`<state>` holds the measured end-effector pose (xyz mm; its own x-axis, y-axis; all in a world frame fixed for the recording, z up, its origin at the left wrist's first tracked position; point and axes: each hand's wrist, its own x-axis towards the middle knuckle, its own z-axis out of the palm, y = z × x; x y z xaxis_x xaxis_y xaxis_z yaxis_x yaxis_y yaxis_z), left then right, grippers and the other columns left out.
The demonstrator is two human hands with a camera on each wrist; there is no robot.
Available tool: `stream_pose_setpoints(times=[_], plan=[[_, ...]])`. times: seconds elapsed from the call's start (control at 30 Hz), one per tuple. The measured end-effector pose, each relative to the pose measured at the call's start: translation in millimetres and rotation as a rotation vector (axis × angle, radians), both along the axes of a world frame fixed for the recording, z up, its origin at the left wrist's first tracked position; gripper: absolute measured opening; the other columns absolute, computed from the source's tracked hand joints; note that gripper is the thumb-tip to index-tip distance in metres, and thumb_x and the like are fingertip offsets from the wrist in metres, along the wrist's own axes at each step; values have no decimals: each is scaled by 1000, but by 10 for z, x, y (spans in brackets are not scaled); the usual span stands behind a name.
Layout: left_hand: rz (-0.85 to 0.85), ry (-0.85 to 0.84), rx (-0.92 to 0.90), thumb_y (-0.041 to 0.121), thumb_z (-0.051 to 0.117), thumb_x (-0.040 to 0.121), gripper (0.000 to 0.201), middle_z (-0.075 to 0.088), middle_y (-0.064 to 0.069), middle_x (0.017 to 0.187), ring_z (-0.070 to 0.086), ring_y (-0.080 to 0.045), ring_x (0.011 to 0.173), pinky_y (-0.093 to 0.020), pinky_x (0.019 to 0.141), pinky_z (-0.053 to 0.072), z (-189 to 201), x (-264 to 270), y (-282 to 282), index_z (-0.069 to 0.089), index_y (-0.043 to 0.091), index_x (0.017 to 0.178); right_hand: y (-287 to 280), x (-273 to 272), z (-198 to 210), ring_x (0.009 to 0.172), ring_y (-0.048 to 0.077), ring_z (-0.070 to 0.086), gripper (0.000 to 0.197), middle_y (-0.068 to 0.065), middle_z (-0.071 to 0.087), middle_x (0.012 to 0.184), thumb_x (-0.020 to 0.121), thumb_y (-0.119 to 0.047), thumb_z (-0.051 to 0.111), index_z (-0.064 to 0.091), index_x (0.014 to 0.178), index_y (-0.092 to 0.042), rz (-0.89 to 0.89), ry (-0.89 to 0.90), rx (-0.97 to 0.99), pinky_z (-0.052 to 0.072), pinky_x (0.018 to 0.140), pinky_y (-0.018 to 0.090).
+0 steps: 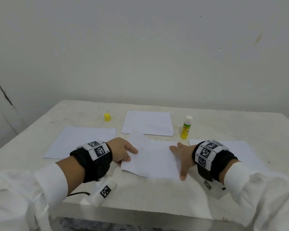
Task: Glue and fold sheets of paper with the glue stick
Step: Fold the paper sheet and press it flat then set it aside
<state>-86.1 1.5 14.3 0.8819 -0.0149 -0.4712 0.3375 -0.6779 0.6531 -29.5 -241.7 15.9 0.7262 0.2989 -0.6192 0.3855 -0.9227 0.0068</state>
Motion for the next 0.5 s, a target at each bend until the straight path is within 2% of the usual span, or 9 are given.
stream_pose_setpoints(times=[0.07,0.1,0.17,0.23,0.3,0.37,0.43,0.5], plan=[[15,-120,-23,-4,60,87,35,63,0,106,64,-14,79,-16,66,55,33,39,127,70,20,111,8,34,-1,137,28,29,91,8,16,153,72,-37,78,26,146,-22,-148,-37,205,32,110,39],[32,-166,-50,-3,61,87,34,64,3,104,64,-12,79,-16,67,55,55,63,208,72,23,105,9,66,8,130,26,37,77,7,27,146,74,-32,77,37,140,-23,-261,-58,340,37,104,34],[90,-217,-125,-3,63,85,34,67,4,104,64,-16,85,-24,78,56,101,111,370,72,29,93,36,105,42,108,21,48,52,4,44,124,78,-20,75,51,125,-20,-450,-41,595,46,89,30],[146,-246,-187,-5,63,85,34,69,1,101,65,-17,82,-22,76,56,133,188,490,72,27,92,109,149,74,100,18,51,41,3,53,117,81,-12,72,59,119,-16,-532,0,711,46,81,25],[150,-284,-141,-2,63,86,30,68,5,93,63,-12,75,-15,67,53,169,330,544,72,20,104,227,227,110,109,18,52,39,5,57,126,83,-5,68,62,121,-11,-538,-63,716,43,90,24],[139,-329,-25,2,64,86,30,67,3,96,62,-13,78,-17,73,49,215,545,558,70,17,112,387,362,180,125,20,47,40,6,50,137,89,-1,57,57,128,-8,-519,-171,629,36,102,24],[82,-333,149,7,65,86,34,64,-1,119,61,-17,102,-19,89,44,247,754,520,66,17,119,529,472,268,131,23,42,41,10,44,143,95,-3,44,50,135,-6,-479,-249,499,34,108,27],[11,-297,288,10,64,88,40,54,-1,135,52,-18,121,-20,99,36,242,1002,481,60,17,128,640,645,303,128,26,45,39,14,47,139,96,-7,41,50,134,-3,-452,-294,395,37,104,29]])
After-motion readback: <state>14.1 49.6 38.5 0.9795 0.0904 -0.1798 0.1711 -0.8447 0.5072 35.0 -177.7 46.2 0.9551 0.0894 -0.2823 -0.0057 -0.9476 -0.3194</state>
